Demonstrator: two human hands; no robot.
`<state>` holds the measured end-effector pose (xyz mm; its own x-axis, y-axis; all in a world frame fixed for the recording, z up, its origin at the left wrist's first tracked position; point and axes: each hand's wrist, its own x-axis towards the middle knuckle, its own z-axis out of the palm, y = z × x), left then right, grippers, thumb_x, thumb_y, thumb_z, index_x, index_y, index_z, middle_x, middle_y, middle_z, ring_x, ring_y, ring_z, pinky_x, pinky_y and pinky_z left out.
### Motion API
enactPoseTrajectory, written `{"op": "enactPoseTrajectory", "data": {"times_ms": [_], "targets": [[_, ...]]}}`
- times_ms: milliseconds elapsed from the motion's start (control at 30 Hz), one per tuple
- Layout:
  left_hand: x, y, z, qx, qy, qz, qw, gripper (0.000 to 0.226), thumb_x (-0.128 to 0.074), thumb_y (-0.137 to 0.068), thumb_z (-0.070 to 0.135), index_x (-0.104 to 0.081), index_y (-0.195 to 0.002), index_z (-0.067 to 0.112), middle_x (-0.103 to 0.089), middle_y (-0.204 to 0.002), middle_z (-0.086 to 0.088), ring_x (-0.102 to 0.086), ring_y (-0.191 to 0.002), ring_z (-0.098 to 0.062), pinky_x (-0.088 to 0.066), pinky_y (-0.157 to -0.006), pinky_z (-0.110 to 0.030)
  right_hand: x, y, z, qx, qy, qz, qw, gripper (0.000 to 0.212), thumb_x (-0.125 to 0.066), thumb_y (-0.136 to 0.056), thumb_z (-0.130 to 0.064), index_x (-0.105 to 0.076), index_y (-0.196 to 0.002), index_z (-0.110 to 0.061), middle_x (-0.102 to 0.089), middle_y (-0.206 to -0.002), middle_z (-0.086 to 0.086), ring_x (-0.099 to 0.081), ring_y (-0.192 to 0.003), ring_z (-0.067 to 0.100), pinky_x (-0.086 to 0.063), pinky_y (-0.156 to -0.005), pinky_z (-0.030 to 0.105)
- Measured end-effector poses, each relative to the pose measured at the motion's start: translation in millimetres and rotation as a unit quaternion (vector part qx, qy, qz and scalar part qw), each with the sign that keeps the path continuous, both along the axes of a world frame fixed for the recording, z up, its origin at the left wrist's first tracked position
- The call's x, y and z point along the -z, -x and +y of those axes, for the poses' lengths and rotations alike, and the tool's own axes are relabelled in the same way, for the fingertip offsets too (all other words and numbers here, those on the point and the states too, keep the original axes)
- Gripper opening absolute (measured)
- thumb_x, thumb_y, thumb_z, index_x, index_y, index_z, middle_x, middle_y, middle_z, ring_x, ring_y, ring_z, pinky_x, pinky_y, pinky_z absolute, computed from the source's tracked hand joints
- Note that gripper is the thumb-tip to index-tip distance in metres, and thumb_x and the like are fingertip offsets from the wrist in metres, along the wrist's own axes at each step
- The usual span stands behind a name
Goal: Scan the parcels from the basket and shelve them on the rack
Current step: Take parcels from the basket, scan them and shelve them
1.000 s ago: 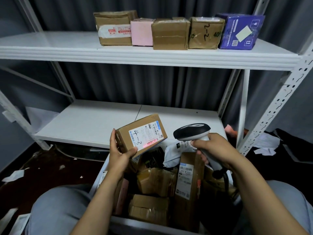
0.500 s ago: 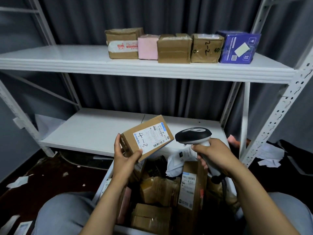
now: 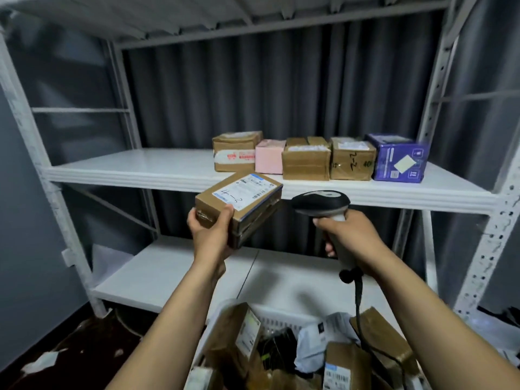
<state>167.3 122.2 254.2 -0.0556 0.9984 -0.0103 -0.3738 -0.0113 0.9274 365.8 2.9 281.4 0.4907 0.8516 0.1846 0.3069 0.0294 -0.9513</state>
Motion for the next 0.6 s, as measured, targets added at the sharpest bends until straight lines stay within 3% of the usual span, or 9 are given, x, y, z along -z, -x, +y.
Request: {"op": "enactPoseTrajectory", "data": {"times_ms": [167, 233, 433, 600], "targets": [[-47, -16, 19, -0.015, 0.009, -0.029, 0.999, 0.080, -0.075, -0.079, 0.041, -0.025, -0.140, 0.035, -0.057, -0.107, 0.008, -0.062, -0.089, -0.017, -0.055, -0.059, -0.035, -36, -5, 19, 0.017, -0.031, -0.020, 0.999, 0.014, -0.068, -0.085, -0.016, -0.062, -0.077, -0.006, -0.053, -0.050, 0.006, -0.053, -0.044, 0.020, -0.047, -0.047, 0.029], [-60, -26, 28, -0.019, 0.005, -0.037, 0.999, 0.081, -0.076, -0.077, 0.042, -0.024, -0.139, 0.034, -0.058, -0.106, 0.006, -0.062, -0.086, -0.017, -0.056, -0.061, -0.037, -47, -9, 25, 0.021, -0.038, -0.027, 0.999, 0.013, -0.067, -0.085, -0.015, -0.063, -0.079, -0.004, -0.053, -0.050, 0.008, -0.052, -0.042, 0.020, -0.047, -0.045, 0.028], [-73, -62, 51, -0.001, 0.030, -0.050, 0.998, 0.080, -0.078, -0.074, 0.046, -0.022, -0.129, 0.029, -0.053, -0.109, -0.001, -0.061, -0.101, -0.028, -0.059, -0.067, -0.046, -59, -18, 41, 0.027, -0.029, -0.035, 0.999, 0.013, -0.066, -0.085, -0.015, -0.062, -0.083, -0.003, -0.058, -0.057, 0.011, -0.052, -0.043, 0.021, -0.045, -0.044, 0.028], [-70, -78, 69, 0.009, 0.022, 0.030, 0.999, 0.072, -0.076, -0.073, 0.051, -0.026, -0.119, 0.027, -0.048, -0.126, -0.011, -0.057, -0.105, -0.030, -0.059, -0.077, -0.043, -63, -24, 48, 0.032, -0.025, -0.033, 0.999, 0.014, -0.067, -0.085, -0.016, -0.061, -0.085, -0.003, -0.060, -0.066, 0.012, -0.052, -0.045, 0.022, -0.044, -0.044, 0.026]]}}
